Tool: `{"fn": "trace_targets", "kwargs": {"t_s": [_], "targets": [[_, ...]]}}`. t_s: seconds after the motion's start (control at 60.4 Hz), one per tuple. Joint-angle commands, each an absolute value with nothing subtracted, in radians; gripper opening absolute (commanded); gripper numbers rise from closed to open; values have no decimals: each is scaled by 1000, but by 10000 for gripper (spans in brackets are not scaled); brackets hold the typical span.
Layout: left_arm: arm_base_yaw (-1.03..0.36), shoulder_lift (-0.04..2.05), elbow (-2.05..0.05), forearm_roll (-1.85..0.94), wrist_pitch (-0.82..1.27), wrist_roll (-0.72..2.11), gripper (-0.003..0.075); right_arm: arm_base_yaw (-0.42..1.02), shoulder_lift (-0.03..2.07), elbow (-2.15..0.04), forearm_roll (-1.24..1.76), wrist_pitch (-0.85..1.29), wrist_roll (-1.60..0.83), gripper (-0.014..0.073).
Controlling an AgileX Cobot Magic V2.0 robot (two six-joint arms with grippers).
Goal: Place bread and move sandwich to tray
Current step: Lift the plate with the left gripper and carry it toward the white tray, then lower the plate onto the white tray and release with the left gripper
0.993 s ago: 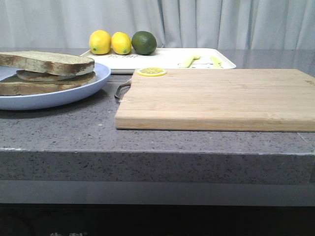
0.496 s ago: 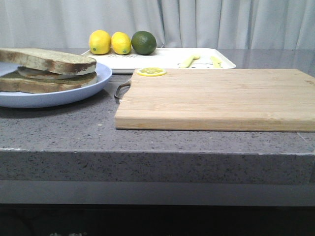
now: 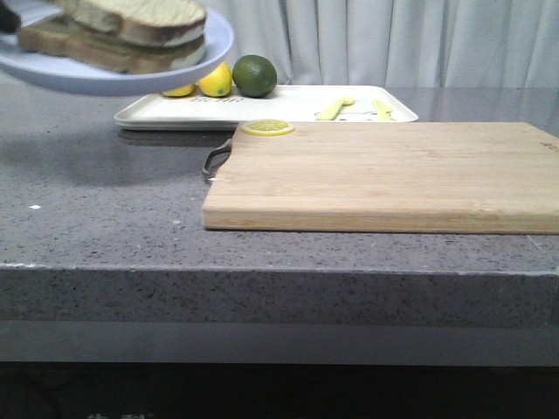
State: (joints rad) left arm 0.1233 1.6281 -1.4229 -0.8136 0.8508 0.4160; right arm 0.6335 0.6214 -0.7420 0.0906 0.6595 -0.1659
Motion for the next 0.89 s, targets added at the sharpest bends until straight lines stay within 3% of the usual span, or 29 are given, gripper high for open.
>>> {"fn": "trace_targets", "kwargs": {"t_s": [0.0, 0.48, 0.877], "targets": [[97, 1638, -1523, -941, 793, 395, -18, 635, 620, -770, 83, 579, -169, 486], [-4, 2038, -1948, -969, 778, 159, -17, 635, 620, -770, 83, 579, -169, 486], [-6, 2152, -2031, -957, 765, 80, 5, 635, 620, -770, 83, 579, -169, 486]]}}
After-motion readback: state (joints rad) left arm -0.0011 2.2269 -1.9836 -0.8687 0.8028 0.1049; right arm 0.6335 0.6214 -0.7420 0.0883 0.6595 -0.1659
